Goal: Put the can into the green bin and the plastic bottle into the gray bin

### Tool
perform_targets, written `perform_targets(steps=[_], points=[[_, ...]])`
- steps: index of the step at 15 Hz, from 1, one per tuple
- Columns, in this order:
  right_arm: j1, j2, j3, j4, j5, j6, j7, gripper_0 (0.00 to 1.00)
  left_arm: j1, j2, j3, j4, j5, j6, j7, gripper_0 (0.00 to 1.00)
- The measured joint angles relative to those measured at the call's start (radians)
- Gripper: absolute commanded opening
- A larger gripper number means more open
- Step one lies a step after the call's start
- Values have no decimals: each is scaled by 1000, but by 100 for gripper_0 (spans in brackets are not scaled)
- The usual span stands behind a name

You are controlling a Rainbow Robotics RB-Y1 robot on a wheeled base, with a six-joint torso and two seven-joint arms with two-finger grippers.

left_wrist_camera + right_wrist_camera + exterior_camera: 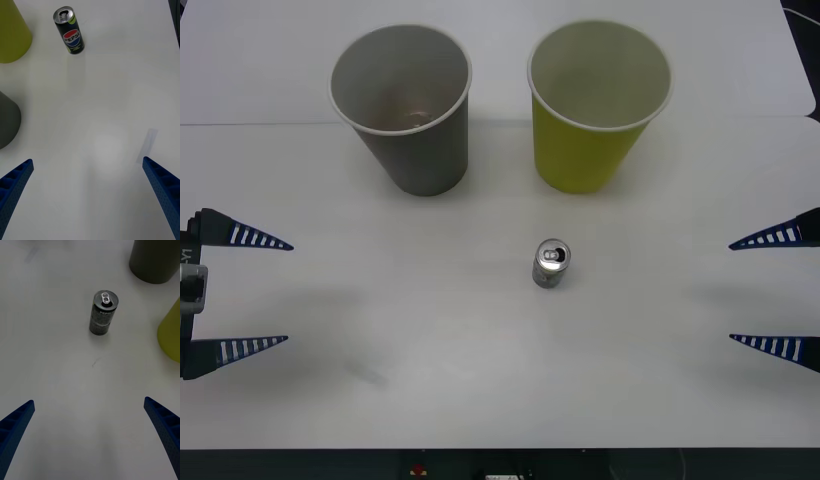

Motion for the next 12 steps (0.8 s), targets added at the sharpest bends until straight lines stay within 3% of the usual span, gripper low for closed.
perform_targets(steps=[9,12], points=[[-4,23,42,13,4,36,5,100,0,0,0,0,0,0,0,100],[-40,81,83,60,-2,29,13,100,0,0,0,0,0,0,0,100]])
